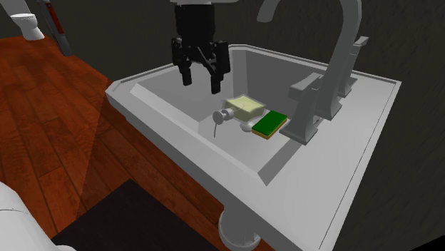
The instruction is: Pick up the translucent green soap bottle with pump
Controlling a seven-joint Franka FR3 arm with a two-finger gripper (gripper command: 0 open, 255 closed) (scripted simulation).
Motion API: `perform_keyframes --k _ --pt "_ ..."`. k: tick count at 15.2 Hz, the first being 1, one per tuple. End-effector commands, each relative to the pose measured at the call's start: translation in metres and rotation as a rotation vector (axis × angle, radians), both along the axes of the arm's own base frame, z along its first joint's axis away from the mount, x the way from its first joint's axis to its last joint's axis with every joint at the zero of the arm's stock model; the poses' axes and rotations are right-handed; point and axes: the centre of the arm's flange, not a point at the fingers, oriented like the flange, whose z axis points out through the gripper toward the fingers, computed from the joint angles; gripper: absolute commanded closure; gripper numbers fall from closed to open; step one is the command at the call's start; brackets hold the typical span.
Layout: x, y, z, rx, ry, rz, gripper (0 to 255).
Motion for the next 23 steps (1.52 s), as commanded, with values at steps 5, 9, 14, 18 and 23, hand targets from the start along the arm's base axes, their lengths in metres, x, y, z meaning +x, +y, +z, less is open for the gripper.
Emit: perform_keyframes --k 5,9,14,18,23 --pt "0.071 0.015 -0.048 -0.016 0.046 -0.009 0" --pt "0.117 0.026 -0.080 -0.027 0.076 -0.016 0" --pt "0.173 0.037 -0.123 -0.040 0.114 -0.024 0" --pt "0.208 0.045 -0.152 -0.048 0.138 -0.029 0" --pt "0.208 0.045 -0.179 -0.048 0.138 -0.029 0"
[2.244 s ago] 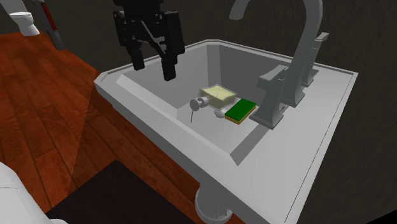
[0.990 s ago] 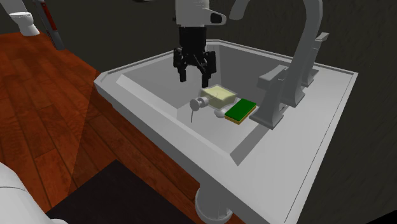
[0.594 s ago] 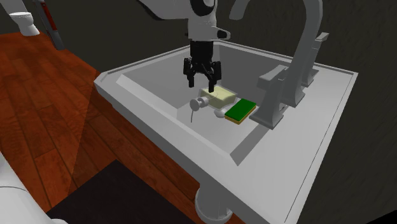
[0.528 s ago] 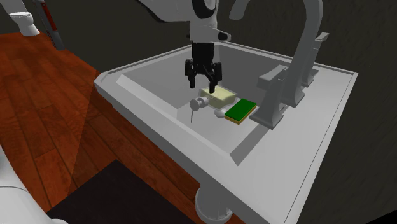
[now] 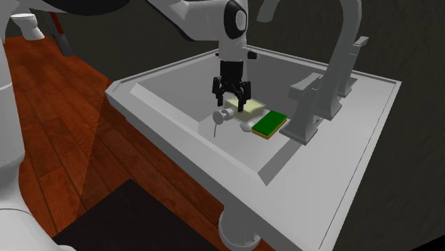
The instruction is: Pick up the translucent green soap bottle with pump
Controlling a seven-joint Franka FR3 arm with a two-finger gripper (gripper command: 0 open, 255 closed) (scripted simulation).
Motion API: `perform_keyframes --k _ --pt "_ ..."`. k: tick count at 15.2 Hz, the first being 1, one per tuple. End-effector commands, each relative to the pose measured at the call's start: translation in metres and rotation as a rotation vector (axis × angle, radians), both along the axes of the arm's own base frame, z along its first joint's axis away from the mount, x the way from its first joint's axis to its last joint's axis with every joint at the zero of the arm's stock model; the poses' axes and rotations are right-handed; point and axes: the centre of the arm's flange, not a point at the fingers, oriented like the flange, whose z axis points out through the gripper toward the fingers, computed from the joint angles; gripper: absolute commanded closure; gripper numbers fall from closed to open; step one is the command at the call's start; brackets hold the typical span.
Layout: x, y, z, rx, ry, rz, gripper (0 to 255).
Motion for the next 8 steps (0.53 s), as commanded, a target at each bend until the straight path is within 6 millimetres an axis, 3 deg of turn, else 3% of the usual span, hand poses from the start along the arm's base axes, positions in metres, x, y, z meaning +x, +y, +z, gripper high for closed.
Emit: perform_keyframes --k 1,4,5,8 --pt "0.0004 0.0001 -0.0109 0.000 0.000 0.000 0" --pt "0.0004 0.0001 -0.0192 0.000 0.000 0.000 0" --pt "0.0005 0.0005 -0.0189 0.000 0.000 0.000 255" --pt "0.0008 0.0005 -0.0191 0.000 0.000 0.000 255"
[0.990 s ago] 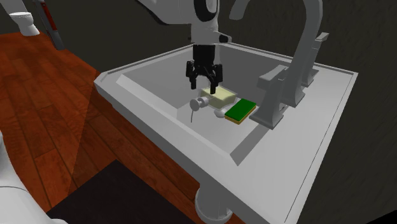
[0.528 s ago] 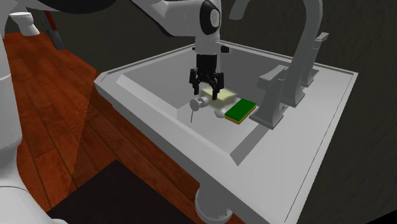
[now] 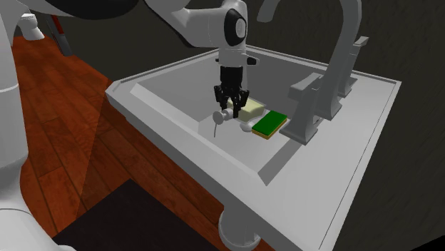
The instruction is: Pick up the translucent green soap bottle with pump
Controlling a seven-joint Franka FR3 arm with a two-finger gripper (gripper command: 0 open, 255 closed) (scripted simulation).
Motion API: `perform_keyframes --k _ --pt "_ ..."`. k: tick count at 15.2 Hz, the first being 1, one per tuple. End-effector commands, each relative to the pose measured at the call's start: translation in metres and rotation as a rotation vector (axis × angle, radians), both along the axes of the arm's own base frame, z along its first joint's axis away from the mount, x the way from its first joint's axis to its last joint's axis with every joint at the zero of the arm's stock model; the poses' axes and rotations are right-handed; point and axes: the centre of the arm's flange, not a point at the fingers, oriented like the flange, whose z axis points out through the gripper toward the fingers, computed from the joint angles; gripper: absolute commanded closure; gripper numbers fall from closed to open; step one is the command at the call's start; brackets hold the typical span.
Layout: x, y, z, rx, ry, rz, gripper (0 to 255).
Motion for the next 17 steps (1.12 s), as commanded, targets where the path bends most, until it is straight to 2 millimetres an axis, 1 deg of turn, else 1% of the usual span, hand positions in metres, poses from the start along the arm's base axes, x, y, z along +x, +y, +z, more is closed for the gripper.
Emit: perform_keyframes --k 1,6,17 --pt "0.000 0.000 -0.001 0.000 0.000 0.000 255" --pt "0.000 0.000 -0.001 0.000 0.000 0.000 255" --pt "0.000 0.000 0.057 0.000 0.000 0.000 255"
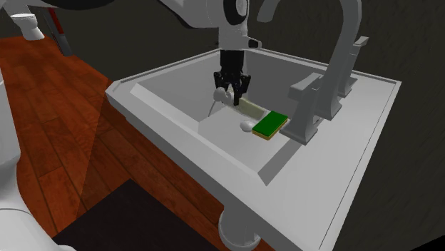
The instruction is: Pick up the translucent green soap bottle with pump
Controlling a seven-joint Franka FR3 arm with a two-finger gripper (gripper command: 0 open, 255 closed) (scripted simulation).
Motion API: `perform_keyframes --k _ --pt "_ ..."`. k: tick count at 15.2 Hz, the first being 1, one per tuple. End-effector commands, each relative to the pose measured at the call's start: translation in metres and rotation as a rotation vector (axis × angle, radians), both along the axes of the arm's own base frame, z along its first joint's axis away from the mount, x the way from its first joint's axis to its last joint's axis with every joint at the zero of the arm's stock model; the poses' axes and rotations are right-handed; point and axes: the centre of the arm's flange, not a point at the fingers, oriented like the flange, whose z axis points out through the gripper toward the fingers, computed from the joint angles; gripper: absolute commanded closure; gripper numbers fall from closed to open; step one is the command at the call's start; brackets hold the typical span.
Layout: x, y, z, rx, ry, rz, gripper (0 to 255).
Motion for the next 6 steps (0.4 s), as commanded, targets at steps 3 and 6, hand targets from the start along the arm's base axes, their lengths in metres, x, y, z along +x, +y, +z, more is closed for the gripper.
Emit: perform_keyframes --k 3,6 --pt "0.000 0.000 0.021 0.000 0.000 0.000 255" --pt "0.000 0.000 0.027 0.000 0.000 0.000 255"
